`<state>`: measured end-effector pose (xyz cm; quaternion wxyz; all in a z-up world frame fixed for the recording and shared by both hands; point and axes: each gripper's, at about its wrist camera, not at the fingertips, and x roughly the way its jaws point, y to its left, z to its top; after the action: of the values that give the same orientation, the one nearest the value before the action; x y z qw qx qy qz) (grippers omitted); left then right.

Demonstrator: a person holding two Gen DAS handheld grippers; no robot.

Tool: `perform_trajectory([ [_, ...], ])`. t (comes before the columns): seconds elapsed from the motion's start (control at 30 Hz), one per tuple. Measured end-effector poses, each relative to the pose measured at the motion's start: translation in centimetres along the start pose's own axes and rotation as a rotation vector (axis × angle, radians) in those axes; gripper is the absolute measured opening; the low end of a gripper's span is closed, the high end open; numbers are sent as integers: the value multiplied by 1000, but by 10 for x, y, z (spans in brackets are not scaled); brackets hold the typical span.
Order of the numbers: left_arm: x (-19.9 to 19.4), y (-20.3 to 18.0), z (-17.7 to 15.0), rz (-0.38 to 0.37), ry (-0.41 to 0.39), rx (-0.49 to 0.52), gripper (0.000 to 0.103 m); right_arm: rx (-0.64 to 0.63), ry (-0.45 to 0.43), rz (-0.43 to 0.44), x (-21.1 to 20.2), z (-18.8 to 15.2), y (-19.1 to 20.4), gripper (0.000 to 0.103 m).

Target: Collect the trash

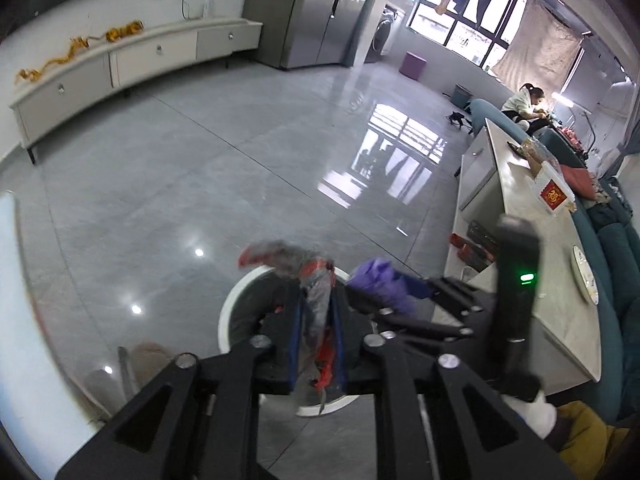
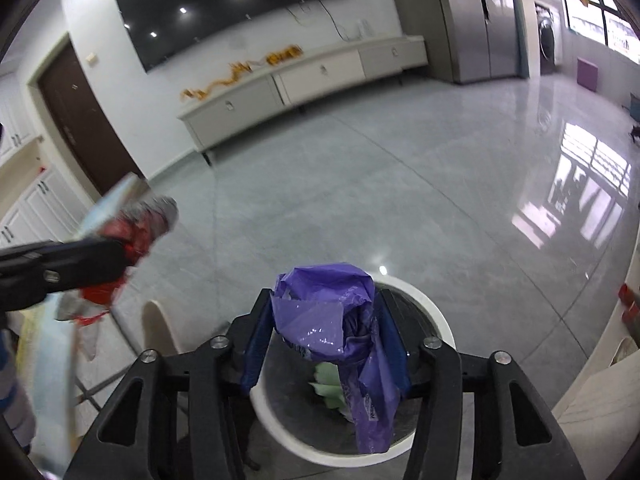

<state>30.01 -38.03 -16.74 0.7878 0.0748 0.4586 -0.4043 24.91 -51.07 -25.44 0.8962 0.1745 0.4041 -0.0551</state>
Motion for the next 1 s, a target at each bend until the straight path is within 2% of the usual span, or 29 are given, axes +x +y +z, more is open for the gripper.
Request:
perform_trajectory([
  [0.03,4,4,0,-7,1,-9,35,10,13,-12,6,-3,-5,62],
  [0.07,6,6,1,-10,0,-19,51,16,23,-22,11,-5,-9,63],
  [0.1,6,9,-1,-9,-7,-28,54,20,30,-30,13,-7,-12,63],
  [0.27,-1,11,-5,41,-31,-31,54,24,31,-52,5,-11,-17,63],
  [0.47,-51,15,-17,192,-108,4,54,-27,-28,-92,-30,-2,14,64],
  [0.53,-77,16,-27,266,-143,15,54,-58,-63,-96,-48,2,33,67],
  [0.73,-155,35,-66,419,-234,6,54,-172,-173,-63,-107,4,110,77],
  [0.83,-195,47,-89,479,-277,-22,55,-233,-223,-32,-134,-2,153,83],
  [0.93,-237,57,-117,576,-336,-39,55,-291,-262,-8,-158,-10,192,86],
  [1.0,-262,63,-135,634,-368,-59,55,-324,-286,-1,-171,-17,215,93],
])
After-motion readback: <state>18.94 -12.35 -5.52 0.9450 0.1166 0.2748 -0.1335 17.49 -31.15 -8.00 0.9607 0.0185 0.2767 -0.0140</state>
